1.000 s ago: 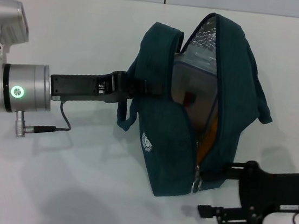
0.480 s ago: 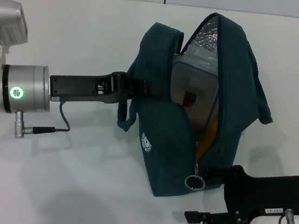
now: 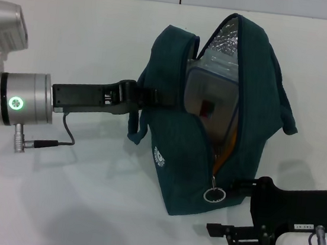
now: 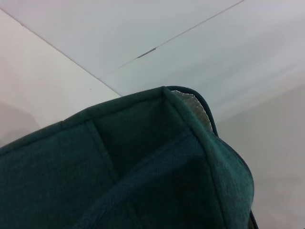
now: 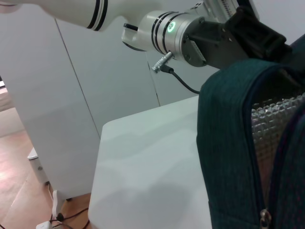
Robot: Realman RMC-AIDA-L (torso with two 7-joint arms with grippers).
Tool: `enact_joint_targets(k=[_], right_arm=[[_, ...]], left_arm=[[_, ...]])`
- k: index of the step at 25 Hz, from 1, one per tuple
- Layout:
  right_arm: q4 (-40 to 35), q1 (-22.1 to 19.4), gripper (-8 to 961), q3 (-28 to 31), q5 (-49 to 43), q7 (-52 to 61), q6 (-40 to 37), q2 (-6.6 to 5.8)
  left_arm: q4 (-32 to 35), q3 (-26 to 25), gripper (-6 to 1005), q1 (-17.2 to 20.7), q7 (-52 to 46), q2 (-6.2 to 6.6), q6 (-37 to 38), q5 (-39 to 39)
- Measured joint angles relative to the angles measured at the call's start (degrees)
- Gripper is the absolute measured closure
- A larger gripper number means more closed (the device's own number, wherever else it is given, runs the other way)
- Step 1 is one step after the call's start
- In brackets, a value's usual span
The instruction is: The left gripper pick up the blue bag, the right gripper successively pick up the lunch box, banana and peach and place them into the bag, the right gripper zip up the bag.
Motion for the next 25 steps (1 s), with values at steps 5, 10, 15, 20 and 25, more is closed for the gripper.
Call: enact_joint_targets(k=[5, 10, 15, 20, 25], right_arm=[[0.0, -0.1, 265, 0.0, 0.7, 0.0, 0.0, -0.02], [-0.1, -0.2, 265, 0.7, 1.2, 0.0, -0.5, -0.02], [0.0, -0.2, 278, 0.7, 1.3, 0.0, -0.4, 0.09], [0.5, 0.0, 369, 0.6, 1.3, 0.1, -0.3, 0.17], [0.6, 0.1, 534, 0.7, 1.3, 0.3, -0.1, 0.16]], left_arm=[[0.0, 0.0, 950, 0.0, 0.0, 0.0, 0.0, 0.0], [0.0, 0.0, 950, 0.0, 0.0, 0.01, 0.0, 0.0], [0.0, 0.0, 950, 0.0, 0.0, 0.0, 0.0, 0.0], [0.0, 0.0, 950, 0.0, 0.9, -0.07, 0.0, 0.0], [0.0, 0.0, 950, 0.0, 0.9, -0.08, 0.0, 0.0]])
